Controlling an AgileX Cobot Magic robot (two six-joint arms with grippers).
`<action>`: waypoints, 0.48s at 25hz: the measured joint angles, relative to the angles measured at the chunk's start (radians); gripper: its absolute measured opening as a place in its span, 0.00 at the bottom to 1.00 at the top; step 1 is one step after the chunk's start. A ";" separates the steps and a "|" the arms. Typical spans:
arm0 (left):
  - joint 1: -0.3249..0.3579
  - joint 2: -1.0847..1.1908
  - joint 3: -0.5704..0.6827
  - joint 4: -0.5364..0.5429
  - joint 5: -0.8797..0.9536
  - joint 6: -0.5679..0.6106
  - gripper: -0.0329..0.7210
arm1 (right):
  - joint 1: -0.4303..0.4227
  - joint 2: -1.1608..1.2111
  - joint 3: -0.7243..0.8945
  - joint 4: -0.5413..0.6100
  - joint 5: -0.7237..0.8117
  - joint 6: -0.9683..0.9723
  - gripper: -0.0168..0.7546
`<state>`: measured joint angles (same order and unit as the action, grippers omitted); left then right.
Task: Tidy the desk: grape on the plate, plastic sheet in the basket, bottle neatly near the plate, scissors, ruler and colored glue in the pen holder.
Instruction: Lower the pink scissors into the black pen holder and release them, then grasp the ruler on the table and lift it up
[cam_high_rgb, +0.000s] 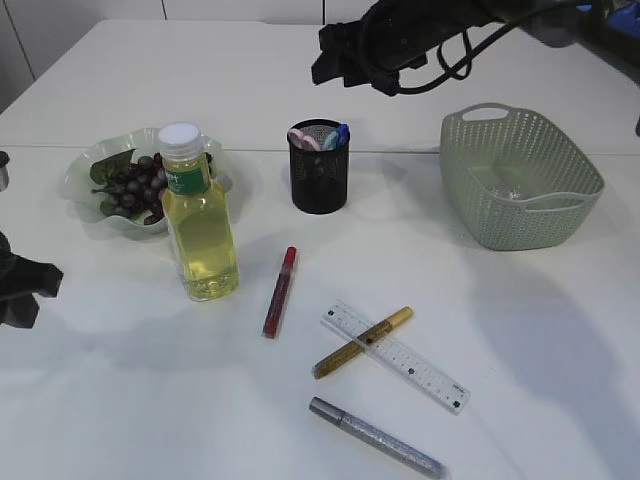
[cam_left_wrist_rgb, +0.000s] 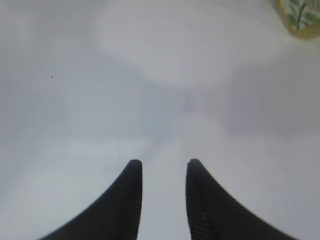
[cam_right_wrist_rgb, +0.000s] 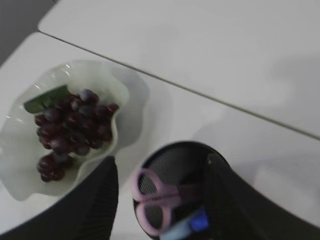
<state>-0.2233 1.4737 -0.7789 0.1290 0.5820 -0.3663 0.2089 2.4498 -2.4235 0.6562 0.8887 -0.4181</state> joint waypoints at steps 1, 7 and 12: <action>0.000 0.000 0.000 0.000 0.018 0.025 0.34 | 0.000 -0.005 -0.016 -0.076 0.036 0.061 0.58; 0.000 -0.046 0.000 0.000 0.100 0.099 0.35 | -0.006 -0.108 -0.037 -0.234 0.237 0.240 0.58; 0.000 -0.171 0.000 -0.002 0.119 0.137 0.36 | -0.006 -0.199 -0.003 -0.269 0.338 0.326 0.58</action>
<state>-0.2233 1.3030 -0.7789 0.1271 0.7015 -0.2291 0.2030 2.2504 -2.4262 0.3870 1.2271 -0.0924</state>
